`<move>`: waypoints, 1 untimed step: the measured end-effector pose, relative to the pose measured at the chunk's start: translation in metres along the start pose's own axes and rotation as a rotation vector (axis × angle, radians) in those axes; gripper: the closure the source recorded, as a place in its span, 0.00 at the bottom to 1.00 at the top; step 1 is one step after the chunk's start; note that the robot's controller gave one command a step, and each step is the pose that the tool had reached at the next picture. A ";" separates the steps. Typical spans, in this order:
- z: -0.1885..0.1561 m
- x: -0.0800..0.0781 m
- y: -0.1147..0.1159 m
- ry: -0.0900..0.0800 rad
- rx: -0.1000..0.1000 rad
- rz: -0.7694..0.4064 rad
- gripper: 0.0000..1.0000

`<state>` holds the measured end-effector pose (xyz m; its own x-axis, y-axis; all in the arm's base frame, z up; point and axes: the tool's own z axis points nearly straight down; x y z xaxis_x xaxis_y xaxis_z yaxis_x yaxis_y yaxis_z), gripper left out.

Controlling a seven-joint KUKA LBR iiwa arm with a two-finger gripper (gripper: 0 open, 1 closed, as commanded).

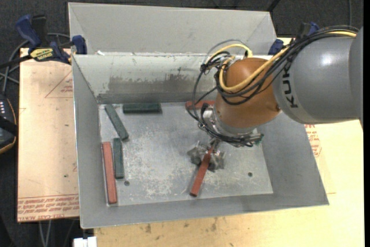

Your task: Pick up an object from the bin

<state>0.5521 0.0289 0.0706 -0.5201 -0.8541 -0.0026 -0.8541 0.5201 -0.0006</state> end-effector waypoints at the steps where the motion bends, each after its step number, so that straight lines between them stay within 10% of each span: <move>1: -0.079 0.029 0.066 0.001 -0.001 -0.200 1.00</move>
Offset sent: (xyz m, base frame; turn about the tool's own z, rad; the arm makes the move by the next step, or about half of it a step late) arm -0.0720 0.0085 0.0778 -0.2021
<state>0.4804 0.0388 0.1491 -0.3400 -0.9404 -0.0014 -0.9404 0.3400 -0.0001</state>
